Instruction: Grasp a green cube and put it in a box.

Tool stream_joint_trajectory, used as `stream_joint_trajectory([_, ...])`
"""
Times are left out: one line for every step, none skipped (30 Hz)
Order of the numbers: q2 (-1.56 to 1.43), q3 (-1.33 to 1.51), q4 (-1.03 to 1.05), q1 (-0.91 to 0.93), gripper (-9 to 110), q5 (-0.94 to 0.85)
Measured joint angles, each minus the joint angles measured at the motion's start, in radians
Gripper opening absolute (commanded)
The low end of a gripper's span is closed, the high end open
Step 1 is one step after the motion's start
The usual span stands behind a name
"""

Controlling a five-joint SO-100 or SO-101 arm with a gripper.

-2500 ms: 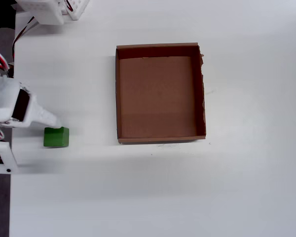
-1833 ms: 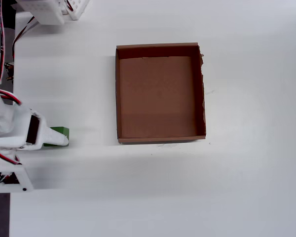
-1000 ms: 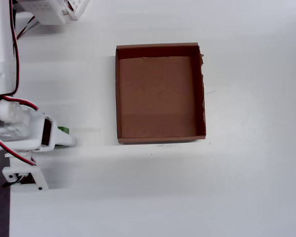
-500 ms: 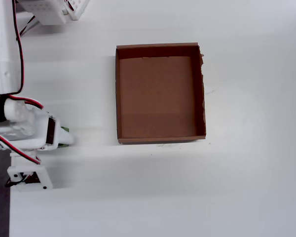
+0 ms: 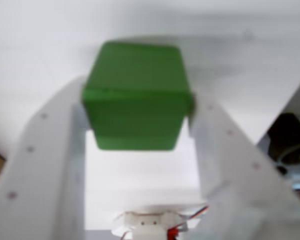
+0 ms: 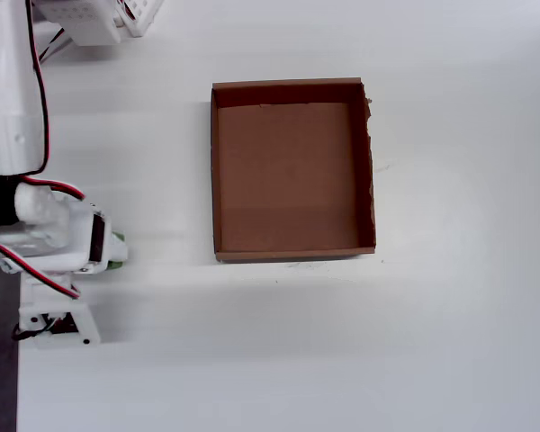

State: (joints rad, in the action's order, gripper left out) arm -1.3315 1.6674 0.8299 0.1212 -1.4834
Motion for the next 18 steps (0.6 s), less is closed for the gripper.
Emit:
stream_joint_trajectory([0.000, 0.000, 0.000, 0.000, 17, 0.000])
stream_joint_trajectory([0.000, 0.000, 0.000, 0.000, 17, 0.002])
stream_joint_trajectory([0.000, 0.000, 0.000, 0.000, 16, 0.005])
stream_joint_trajectory([0.000, 0.000, 0.000, -0.005, 16, 0.005])
stream_joint_trajectory([0.000, 0.000, 0.000, -0.005, 16, 0.005])
stream_joint_trajectory([0.000, 0.000, 0.000, -0.005, 15, 0.005])
stream_joint_trajectory([0.002, 0.000, 0.000, -0.006, 15, 0.006])
stream_joint_trajectory([0.003, 0.000, 0.000, -0.008, 15, 0.008])
stream_joint_trajectory([0.003, 0.000, 0.000, -0.008, 15, 0.009])
stream_joint_trajectory([0.006, 0.000, 0.000, -0.008, 15, 0.009])
stream_joint_trajectory([0.008, -0.002, 0.000, -0.008, 15, 0.009])
stream_joint_trajectory([0.008, -0.002, 0.000, -0.008, 15, 0.009])
stream_joint_trajectory([0.008, -0.002, 0.000, -0.008, 15, 0.009])
stream_joint_trajectory([0.008, -0.002, 0.000, -0.008, 15, 0.009])
stream_joint_trajectory([0.008, -0.002, 0.000, -0.008, 15, 0.009])
stream_joint_trajectory([0.008, -0.002, 0.000, -0.008, 15, 0.009])
stream_joint_trajectory([0.008, -0.002, 0.000, -0.008, 15, 0.009])
stream_joint_trajectory([0.008, -0.002, 0.003, -0.008, 14, 0.009])
